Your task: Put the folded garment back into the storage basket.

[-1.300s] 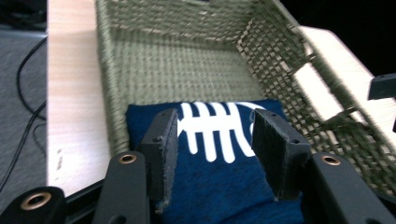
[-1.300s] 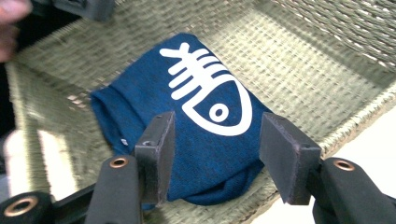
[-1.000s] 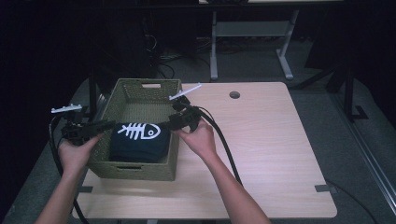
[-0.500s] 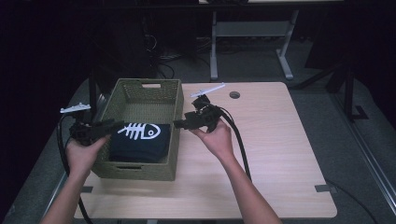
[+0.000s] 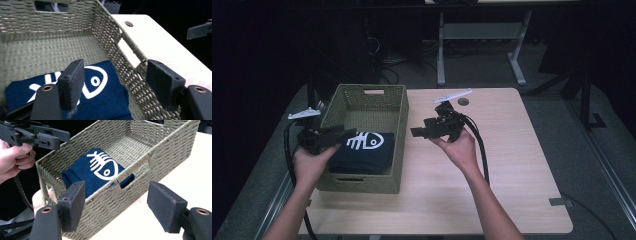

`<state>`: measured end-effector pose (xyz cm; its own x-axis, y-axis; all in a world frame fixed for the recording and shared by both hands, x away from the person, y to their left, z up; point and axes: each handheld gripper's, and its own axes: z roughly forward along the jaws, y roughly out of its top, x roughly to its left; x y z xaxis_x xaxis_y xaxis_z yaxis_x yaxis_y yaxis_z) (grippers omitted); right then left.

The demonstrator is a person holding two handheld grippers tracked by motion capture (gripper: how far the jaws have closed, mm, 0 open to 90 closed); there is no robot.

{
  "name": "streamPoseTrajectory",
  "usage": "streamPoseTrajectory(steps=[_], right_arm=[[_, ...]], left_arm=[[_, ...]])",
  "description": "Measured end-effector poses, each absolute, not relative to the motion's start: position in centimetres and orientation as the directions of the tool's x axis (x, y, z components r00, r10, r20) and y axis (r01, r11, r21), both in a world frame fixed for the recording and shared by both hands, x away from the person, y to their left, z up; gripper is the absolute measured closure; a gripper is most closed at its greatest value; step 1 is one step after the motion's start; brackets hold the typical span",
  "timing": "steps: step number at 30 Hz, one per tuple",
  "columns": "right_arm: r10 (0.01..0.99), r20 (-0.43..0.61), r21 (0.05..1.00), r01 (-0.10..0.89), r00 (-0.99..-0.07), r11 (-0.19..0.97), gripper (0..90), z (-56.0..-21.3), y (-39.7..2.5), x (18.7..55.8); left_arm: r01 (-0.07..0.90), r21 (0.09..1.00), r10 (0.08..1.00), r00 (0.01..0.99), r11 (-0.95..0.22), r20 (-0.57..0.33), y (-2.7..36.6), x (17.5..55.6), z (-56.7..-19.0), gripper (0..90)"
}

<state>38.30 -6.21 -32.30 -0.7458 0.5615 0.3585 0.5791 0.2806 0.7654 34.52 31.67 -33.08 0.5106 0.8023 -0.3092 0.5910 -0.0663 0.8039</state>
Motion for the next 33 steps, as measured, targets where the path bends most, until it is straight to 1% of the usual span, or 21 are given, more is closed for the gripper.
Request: streamPoseTrajectory(steps=[4,18,28,33], right_arm=[[0.564,0.371,0.766,0.587,-0.737,0.263,26.9,-32.5,-7.2,38.2],[0.584,0.378,0.770,0.594,-0.719,0.234,22.9,-32.5,-10.0,37.3],[0.597,0.383,0.777,0.596,-0.705,0.205,22.9,-32.5,-12.4,36.5],[0.618,0.375,0.779,0.596,-0.691,0.194,23.0,-32.4,-13.9,36.0]], left_arm=[[0.577,0.812,0.788,0.539,-0.087,-0.298,30.4,34.4,-32.8,30.0],[0.556,0.823,0.761,0.581,-0.112,-0.289,27.2,34.2,-32.7,23.5],[0.545,0.827,0.731,0.618,-0.135,-0.288,24.7,33.8,-32.5,18.8],[0.530,0.833,0.712,0.645,-0.157,-0.276,23.1,33.5,-32.3,18.7]])
